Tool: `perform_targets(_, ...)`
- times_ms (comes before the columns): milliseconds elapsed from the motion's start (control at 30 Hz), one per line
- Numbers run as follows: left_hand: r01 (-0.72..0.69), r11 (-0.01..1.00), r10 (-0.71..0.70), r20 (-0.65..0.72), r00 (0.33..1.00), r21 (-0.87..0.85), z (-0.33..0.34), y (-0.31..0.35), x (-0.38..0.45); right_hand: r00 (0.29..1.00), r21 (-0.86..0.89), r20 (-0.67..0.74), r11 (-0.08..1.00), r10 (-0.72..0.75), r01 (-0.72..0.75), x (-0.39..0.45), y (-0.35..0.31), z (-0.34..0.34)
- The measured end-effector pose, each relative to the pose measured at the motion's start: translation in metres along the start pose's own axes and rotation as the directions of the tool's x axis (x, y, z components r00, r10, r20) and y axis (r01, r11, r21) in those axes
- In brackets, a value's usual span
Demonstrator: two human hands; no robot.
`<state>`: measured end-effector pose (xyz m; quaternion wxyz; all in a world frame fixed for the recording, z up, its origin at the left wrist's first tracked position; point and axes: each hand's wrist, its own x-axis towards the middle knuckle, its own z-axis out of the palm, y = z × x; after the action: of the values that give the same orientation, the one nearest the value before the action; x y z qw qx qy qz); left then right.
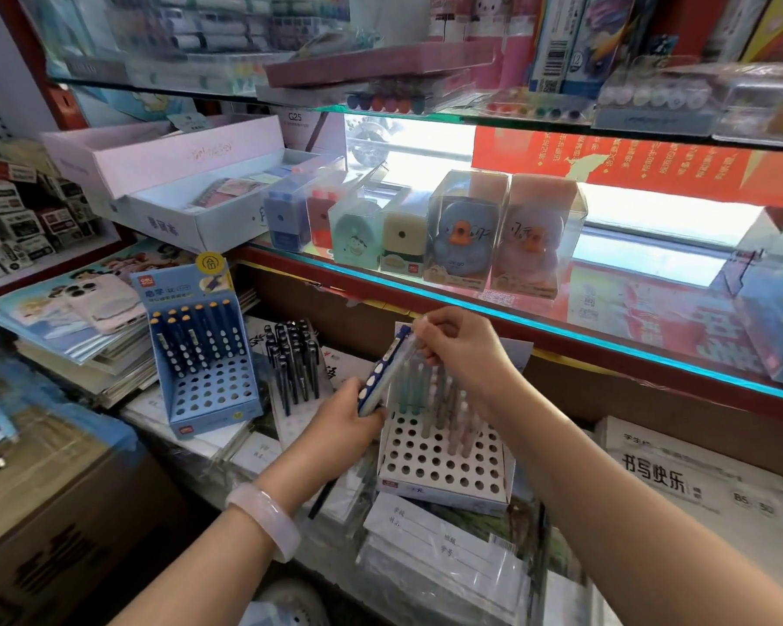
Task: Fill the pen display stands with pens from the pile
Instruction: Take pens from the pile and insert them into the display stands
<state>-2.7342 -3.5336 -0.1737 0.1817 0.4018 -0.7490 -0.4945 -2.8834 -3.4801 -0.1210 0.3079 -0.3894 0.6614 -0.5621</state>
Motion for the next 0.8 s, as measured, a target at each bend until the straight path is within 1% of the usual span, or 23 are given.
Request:
perform_targets(67,0.02,0.999,-0.022,0.04,0.999,0.038,-0.003,-0.007,-0.001,0.993,0.029,-0.117,1.0,-0.002,0.005,0.006,-0.001,-0.014)
perform_targets(100,0.042,0.998,-0.045,0.05,0.998,0.05,-0.006,-0.011,-0.002,0.983,0.017,-0.18,1.0,-0.015,0.018,0.009,-0.001,-0.023)
perform_targets(167,0.095,0.995,-0.096,0.022,0.995,0.007,-0.013,-0.018,-0.001,0.956,-0.104,-0.272,0.991,-0.111,0.085,0.013,0.005,-0.041)
perform_targets(200,0.115,0.993,-0.115,-0.006,0.993,-0.04,-0.017,-0.019,0.001,0.944,-0.187,-0.284,0.975,-0.167,0.116,0.014,0.011,-0.048)
perform_targets(300,0.117,0.981,-0.132,-0.088,0.987,-0.153,-0.024,-0.019,0.004,0.937,-0.42,-0.205,0.89,-0.282,0.176,0.007,0.031,-0.053)
perform_targets(367,0.109,0.978,-0.13,-0.115,0.985,-0.176,-0.024,-0.019,0.005,0.939,-0.513,-0.139,0.834,-0.314,0.203,0.003,0.041,-0.05)
perform_targets(500,0.102,0.98,-0.124,-0.119,0.985,-0.173,-0.02,-0.017,0.003,0.962,-0.577,-0.012,0.788,-0.271,0.215,-0.002,0.058,-0.04)
perform_targets(533,0.098,0.979,-0.121,-0.12,0.985,-0.178,-0.02,-0.017,0.003,0.963,-0.609,0.011,0.762,-0.269,0.22,-0.002,0.063,-0.038)
perform_targets(600,0.092,0.978,-0.116,-0.122,0.986,-0.185,-0.02,-0.017,0.003,0.957,-0.655,0.015,0.72,-0.291,0.229,-0.001,0.068,-0.037)
perform_targets(800,0.097,0.979,-0.121,-0.13,0.984,-0.178,-0.022,-0.017,0.002,0.951,-0.669,0.027,0.701,-0.309,0.247,0.001,0.07,-0.036)
